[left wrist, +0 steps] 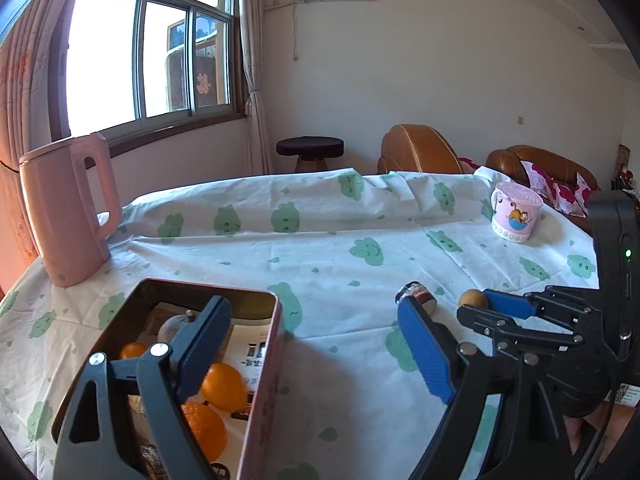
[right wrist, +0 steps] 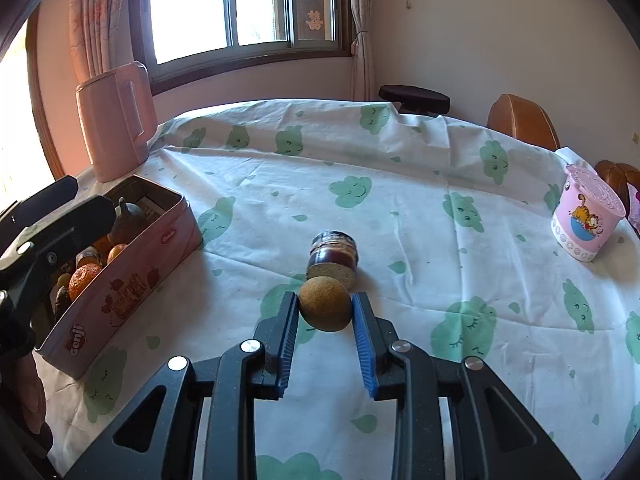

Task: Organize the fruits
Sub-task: 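Close the right gripper on the small tan round fruit, then grasp the small brown jar with the left gripper while the right holds the fruit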

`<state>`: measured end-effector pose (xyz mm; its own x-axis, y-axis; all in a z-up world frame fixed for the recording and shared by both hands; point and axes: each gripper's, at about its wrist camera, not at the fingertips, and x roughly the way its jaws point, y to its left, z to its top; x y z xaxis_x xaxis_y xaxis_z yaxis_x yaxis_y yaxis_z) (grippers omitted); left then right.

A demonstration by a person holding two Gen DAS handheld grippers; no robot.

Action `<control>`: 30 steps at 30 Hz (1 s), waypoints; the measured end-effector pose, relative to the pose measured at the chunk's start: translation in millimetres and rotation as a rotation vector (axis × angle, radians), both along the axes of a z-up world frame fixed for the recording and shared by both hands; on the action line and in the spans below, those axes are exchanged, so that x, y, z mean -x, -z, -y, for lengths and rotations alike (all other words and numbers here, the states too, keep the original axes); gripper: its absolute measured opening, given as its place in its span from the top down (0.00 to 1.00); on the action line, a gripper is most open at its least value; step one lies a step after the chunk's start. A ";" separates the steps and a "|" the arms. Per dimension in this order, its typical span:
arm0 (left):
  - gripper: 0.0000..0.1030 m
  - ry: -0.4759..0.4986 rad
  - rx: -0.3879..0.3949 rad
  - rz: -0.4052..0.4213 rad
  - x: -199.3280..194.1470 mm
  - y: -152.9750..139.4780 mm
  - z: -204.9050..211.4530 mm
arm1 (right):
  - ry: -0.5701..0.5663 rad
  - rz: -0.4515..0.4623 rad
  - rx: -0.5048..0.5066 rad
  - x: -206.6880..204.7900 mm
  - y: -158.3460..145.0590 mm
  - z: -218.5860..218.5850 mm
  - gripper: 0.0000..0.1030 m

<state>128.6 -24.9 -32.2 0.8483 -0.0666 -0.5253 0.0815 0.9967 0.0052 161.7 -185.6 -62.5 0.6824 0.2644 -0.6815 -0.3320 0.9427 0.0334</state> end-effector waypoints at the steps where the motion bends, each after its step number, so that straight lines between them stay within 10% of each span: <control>1: 0.15 0.010 0.003 -0.018 -6.2 3.1 6.7 | 0.020 0.010 0.005 -1.6 -1.5 7.7 0.72; 12: 0.18 0.117 -0.014 -0.169 -60.0 30.4 77.8 | 0.172 0.031 0.040 -30.8 4.8 69.2 0.72; 25: 0.59 0.155 0.033 -0.323 -97.6 56.4 88.7 | 0.154 0.011 -0.016 -34.1 7.1 78.4 0.72; 30: 0.59 0.182 0.051 -0.314 -92.7 54.5 88.6 | 0.134 0.008 -0.031 -34.0 7.5 78.2 0.72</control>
